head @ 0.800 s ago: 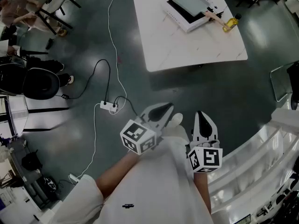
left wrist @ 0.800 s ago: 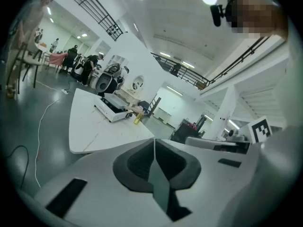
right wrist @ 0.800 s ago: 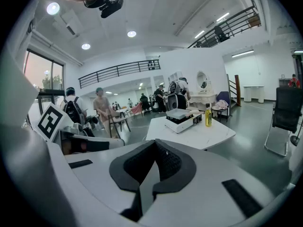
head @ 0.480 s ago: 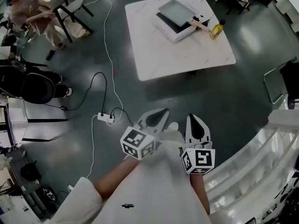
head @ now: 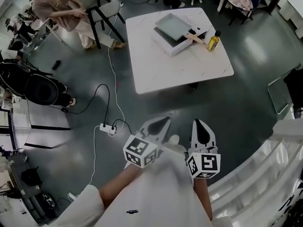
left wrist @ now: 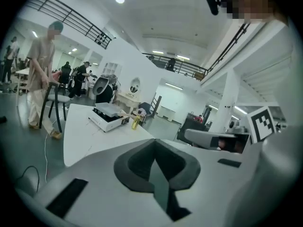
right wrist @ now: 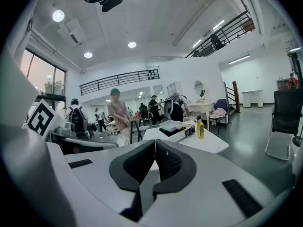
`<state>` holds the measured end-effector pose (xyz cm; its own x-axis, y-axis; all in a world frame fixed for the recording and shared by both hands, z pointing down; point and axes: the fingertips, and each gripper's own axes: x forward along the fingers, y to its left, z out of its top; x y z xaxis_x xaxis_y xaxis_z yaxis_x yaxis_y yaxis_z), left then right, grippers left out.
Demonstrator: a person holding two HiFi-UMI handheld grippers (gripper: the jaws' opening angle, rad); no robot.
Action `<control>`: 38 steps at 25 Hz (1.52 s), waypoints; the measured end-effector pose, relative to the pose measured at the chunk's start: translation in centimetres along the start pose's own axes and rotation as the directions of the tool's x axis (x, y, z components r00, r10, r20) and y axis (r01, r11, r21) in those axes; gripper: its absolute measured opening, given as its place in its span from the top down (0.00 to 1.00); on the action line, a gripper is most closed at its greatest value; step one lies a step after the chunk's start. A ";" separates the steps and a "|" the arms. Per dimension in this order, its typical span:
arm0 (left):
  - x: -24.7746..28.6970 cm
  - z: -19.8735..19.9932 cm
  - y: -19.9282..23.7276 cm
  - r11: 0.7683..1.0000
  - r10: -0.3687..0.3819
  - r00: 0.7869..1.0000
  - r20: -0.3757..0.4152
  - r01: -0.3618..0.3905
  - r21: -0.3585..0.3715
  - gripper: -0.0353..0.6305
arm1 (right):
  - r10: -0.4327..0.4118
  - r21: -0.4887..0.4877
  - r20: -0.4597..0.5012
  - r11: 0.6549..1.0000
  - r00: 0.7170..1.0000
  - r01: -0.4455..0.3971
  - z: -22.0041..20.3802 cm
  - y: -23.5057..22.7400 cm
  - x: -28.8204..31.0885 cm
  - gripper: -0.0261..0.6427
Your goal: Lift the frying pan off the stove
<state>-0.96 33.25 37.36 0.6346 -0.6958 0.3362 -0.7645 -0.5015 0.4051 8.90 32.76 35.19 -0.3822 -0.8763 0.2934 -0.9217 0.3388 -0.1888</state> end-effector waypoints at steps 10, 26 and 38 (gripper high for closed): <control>3.8 2.4 0.2 0.997 -0.031 0.999 -0.026 0.033 0.073 0.94 | -0.048 0.038 0.011 0.998 0.999 0.047 0.9 -3.6 1.2 0.96; 16.9 11.2 10.9 0.972 -0.231 0.972 -0.049 0.228 -0.058 0.94 | -0.113 -0.047 -0.016 0.993 0.993 0.113 6.6 -6.3 17.4 0.96; 25.6 16.4 16.9 0.889 -0.338 0.906 -0.256 0.397 0.230 0.94 | -0.187 -0.086 -0.076 0.980 0.979 0.180 9.0 -10.0 26.8 0.96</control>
<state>0.52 -1.46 38.86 0.8621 -0.3288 0.3856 -0.4536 -0.8401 0.2975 8.51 2.84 36.48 -0.2070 -0.8955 0.3940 -0.9778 0.2032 -0.0519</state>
